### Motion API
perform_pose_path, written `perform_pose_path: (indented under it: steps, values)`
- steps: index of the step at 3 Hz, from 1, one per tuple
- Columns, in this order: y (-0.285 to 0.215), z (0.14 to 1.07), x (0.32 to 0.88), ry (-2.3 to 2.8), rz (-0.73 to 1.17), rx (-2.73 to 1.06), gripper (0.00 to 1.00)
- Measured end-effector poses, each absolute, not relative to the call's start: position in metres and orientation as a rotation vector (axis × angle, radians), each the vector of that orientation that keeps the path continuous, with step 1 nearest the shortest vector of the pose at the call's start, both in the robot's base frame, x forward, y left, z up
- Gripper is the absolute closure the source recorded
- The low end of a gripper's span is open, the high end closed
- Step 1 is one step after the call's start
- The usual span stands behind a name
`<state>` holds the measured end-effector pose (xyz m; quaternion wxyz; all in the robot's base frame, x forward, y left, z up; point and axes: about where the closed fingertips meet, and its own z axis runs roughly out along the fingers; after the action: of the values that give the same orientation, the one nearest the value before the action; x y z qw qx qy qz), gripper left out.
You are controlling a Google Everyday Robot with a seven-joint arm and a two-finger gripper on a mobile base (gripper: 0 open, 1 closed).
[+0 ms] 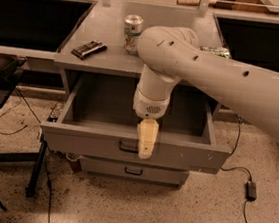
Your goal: Open top drawer
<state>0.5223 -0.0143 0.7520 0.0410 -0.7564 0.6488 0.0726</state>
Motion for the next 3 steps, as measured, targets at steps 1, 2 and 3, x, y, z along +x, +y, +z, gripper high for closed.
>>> perform_pose_path:
  steps: [1,2,3]
  values:
    - [-0.003,0.733,0.553,2.014,0.271,-2.303,0.0]
    - [-0.003,0.707,0.56,2.064,0.329,-2.321,0.0]
    - [-0.012,0.685,0.555,2.124,0.379,-2.337,0.0]
